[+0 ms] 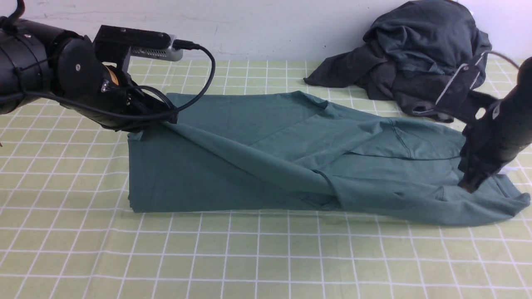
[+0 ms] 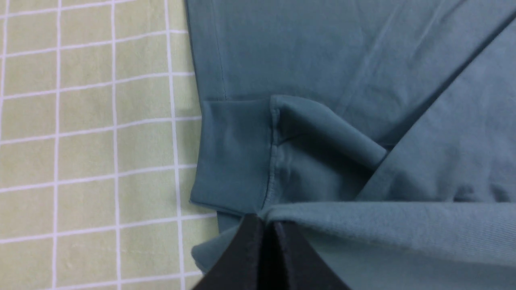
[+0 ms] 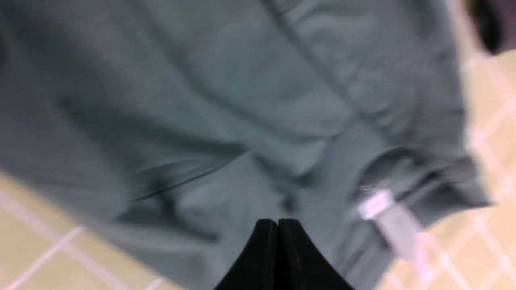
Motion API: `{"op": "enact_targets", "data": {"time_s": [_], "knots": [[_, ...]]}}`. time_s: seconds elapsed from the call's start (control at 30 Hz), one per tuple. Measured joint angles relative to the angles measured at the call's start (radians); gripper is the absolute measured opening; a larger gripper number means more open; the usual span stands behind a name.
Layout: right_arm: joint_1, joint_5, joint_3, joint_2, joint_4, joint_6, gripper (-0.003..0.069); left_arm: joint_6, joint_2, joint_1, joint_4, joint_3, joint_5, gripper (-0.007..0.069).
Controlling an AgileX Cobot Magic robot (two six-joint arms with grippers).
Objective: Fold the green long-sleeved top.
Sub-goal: Use both arms simultaneously to clamp the lower edge of the clothing fabric
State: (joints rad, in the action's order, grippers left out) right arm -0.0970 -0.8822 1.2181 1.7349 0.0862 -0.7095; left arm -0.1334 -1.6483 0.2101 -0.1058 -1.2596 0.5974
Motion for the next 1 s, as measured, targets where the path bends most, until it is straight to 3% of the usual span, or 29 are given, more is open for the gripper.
{"op": "enact_targets", "data": {"time_s": [0.13, 0.23, 0.3, 0.47, 0.67, 1.0], "knots": [[0.0, 0.002, -0.11, 0.0, -0.123, -0.259, -0.0014, 0.0, -0.025, 0.0, -0.005, 0.0, 0.013, -0.0001], [0.01, 0.08, -0.184, 0.0, -0.137, -0.325, -0.001, 0.0, -0.032, 0.0, -0.01, 0.0, 0.013, -0.0001], [0.02, 0.132, -0.216, 0.0, -0.133, -0.34, 0.0, 0.0, -0.034, 0.0, -0.011, 0.0, 0.013, -0.0001], [0.058, 0.258, -0.246, 0.0, -0.086, -0.327, 0.011, 0.0, -0.037, 0.0, -0.012, 0.0, 0.014, -0.0001], [0.06, 0.263, -0.246, 0.0, -0.063, -0.362, 0.0218, 0.0, -0.038, 0.0, -0.012, 0.0, 0.014, -0.0001], [0.06, 0.168, -0.246, 0.0, -0.066, -0.42, 0.0229, 0.0, -0.038, 0.0, -0.015, 0.0, 0.028, -0.0001]]}}
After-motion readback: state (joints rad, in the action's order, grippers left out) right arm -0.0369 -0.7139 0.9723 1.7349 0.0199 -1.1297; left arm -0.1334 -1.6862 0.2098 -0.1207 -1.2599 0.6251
